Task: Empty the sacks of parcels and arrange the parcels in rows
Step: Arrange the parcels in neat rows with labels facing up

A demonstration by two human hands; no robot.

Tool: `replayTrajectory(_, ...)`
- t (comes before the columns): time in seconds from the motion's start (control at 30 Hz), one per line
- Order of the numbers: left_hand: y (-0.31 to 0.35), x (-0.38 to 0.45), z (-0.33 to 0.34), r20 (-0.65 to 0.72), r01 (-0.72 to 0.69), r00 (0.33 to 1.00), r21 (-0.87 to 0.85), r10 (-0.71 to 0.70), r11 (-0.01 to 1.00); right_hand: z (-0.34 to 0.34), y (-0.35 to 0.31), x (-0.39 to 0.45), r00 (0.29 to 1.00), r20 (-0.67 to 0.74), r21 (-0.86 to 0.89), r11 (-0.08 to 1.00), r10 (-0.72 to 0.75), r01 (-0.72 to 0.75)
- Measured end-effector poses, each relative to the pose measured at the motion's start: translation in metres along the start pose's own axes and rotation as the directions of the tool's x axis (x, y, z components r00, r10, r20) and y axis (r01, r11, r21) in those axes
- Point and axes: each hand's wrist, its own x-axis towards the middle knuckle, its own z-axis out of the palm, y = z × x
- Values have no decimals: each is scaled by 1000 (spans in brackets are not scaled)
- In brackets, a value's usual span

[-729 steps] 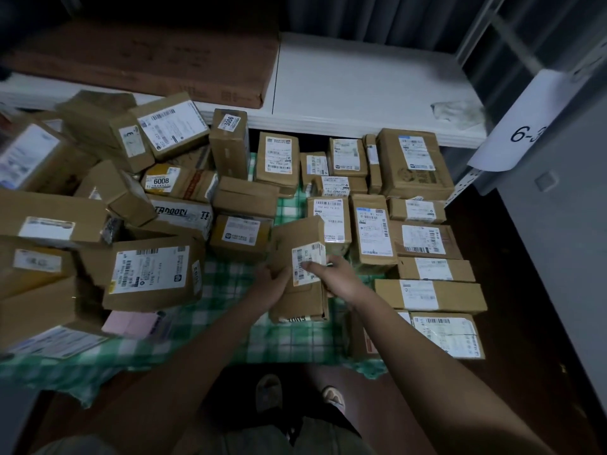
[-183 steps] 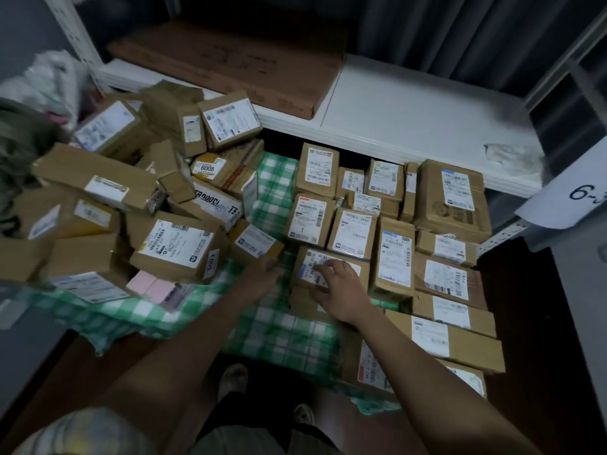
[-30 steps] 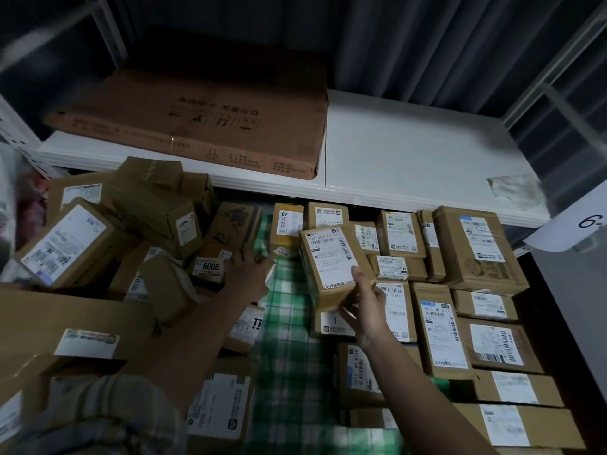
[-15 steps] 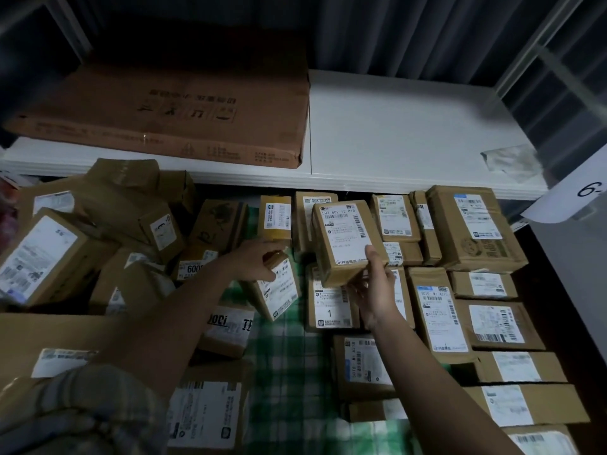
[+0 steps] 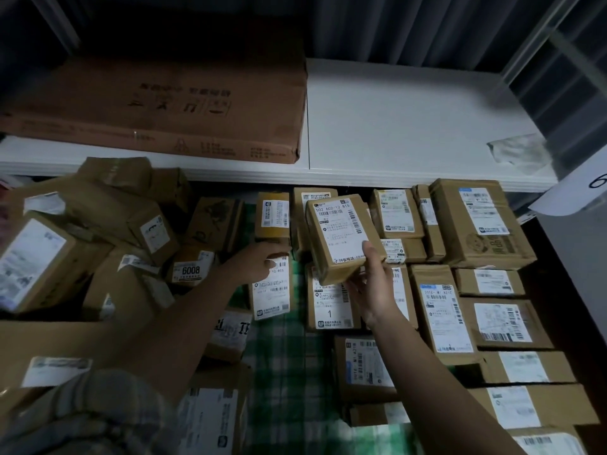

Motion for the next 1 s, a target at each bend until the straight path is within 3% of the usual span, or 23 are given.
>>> replayTrajectory(0.27,-12,-2,15,-167,52,984,-67,-62,996,0,2,2,1000,26,-8,1000,-14,14)
replayTrajectory(0.33,-12,-3,17,-135,150,979,-49,-155,988,-3,3,3,1000,24,-6,1000,-8,8)
replayTrajectory(0.4,-22,0,21,-6,268,963,-39,-268,963,-5,3,4,1000,15,17,1000,2,-3)
replayTrajectory(0.53,-5,-14,32,173,339,920,97,-352,936,-11,4,3,1000,13,40,999,4,-5)
replayTrajectory(0.63,4,-18,48,148,273,937,258,-317,927,-13,4,3,1000,9,40,999,4,-4)
replayTrajectory(0.83,5,-9,61,102,279,941,315,-324,907,-17,1,5,1000,-15,-26,1000,0,0)
replayTrajectory(1.0,3,-7,52,45,404,910,141,-413,904,-16,3,8,1000,-10,-56,998,1,-2)
